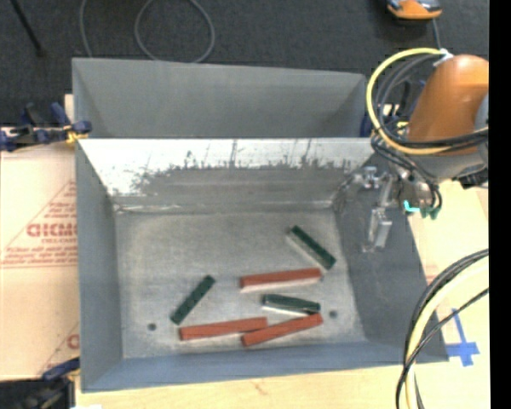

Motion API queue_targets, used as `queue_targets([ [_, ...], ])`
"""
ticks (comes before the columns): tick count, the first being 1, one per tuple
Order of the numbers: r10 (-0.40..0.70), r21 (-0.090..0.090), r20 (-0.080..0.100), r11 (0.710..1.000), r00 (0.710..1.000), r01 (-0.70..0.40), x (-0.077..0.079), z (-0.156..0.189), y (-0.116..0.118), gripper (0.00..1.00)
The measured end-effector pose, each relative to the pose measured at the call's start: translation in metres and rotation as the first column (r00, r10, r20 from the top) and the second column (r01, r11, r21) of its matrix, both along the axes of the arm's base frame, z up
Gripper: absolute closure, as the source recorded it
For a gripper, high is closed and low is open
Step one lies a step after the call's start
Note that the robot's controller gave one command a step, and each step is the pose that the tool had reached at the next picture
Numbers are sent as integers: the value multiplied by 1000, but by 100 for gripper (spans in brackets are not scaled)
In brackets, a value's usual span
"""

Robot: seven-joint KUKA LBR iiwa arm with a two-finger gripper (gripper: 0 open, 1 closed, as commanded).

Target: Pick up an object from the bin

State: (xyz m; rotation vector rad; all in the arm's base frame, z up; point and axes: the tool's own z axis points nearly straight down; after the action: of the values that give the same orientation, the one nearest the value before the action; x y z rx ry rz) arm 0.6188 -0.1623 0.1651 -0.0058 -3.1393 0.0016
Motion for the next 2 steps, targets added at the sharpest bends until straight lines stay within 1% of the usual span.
queue_targets([
  [1, 238, -2, 7, 971, 971, -238, 2, -95, 70, 0],
  [2, 109, 0, 9, 994, 994, -109, -38, -93, 80, 0],
])
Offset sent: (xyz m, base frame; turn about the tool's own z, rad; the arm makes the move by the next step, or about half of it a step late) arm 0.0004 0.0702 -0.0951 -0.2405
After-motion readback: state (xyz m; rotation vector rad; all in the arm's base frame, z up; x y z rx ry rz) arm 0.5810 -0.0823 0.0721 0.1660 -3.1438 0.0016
